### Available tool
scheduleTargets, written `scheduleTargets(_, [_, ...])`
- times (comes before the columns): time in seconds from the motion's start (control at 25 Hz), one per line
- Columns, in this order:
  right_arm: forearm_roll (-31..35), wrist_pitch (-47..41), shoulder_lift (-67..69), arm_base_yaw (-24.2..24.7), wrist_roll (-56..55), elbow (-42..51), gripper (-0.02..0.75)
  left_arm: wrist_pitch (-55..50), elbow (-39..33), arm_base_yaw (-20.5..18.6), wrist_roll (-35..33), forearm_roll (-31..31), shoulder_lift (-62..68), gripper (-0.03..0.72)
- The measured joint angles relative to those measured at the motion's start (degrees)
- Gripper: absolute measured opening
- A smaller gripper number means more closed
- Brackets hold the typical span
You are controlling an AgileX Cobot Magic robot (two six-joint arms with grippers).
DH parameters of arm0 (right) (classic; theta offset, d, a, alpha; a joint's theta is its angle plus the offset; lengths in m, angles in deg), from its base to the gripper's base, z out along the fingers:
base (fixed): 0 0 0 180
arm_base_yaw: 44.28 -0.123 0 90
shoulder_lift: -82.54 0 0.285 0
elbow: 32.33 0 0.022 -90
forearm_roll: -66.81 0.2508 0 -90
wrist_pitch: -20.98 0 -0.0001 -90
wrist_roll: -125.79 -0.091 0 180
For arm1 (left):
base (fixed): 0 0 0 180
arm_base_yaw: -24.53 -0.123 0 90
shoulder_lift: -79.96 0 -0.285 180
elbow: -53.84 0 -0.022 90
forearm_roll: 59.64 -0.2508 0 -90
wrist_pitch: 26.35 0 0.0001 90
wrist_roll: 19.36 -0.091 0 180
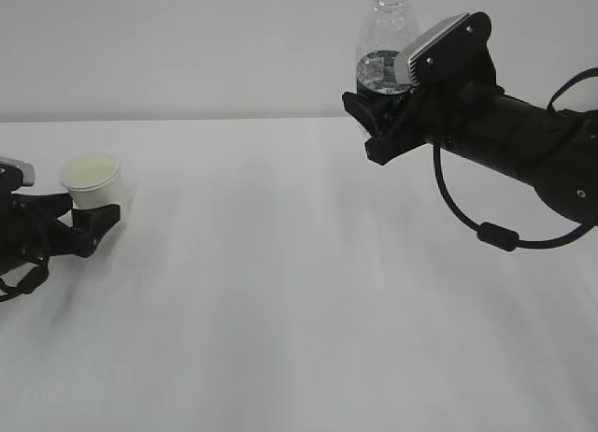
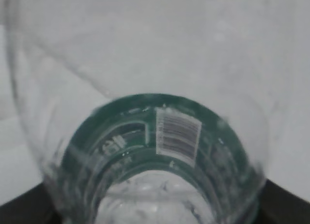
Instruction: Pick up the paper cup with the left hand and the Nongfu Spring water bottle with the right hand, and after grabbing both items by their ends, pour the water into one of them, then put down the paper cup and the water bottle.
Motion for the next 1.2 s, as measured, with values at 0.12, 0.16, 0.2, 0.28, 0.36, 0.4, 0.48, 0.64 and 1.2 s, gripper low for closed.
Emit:
scheduleTargets(0.12, [0.0, 0.0, 0.0, 0.0, 0.0, 0.0, 0.482, -1.03, -0.02, 0.0, 0.0, 0.22, 0.0, 0.619])
scheduleTargets(0.16, [0.0, 0.0, 0.0, 0.0, 0.0, 0.0, 0.482, -1.15, -0.25, 0.0, 0.0, 0.38, -0.13, 0.618])
scheduleTargets(0.2, [0.0, 0.0, 0.0, 0.0, 0.0, 0.0, 0.482, -1.56, -0.6, 0.0, 0.0, 0.65, -0.27, 0.617])
scheduleTargets(0.28, [0.0, 0.0, 0.0, 0.0, 0.0, 0.0, 0.482, -1.58, -1.53, 0.0, 0.0, 1.02, -1.41, 0.614])
scheduleTargets(0.36, [0.0, 0.08, 0.0, 0.0, 0.0, 0.0, 0.482, -1.58, -2.39, 0.0, 0.0, 1.06, -2.7, 0.613])
scheduleTargets(0.4, [0.0, 0.08, 0.0, 0.0, 0.0, 0.0, 0.482, -1.58, -2.85, 0.0, 0.0, 1.17, -3.39, 0.613])
scheduleTargets(0.48, [0.0, 0.08, 0.0, 0.0, 0.0, 0.0, 0.482, -1.58, -3.73, 0.0, -0.26, 1.73, -4.59, 0.612])
scheduleTargets(0.64, [0.1, 0.08, 0.0, 0.0, 0.0, 0.0, 0.482, -1.58, -5.75, 0.0, -0.4, 2.48, -6.0, 0.606])
scheduleTargets(1.2, [1.05, 0.08, 0.0, 0.0, 0.0, 0.0, 0.482, 2.29, -8.68, 0.0, -0.4, 3.31, -6.85, 0.593])
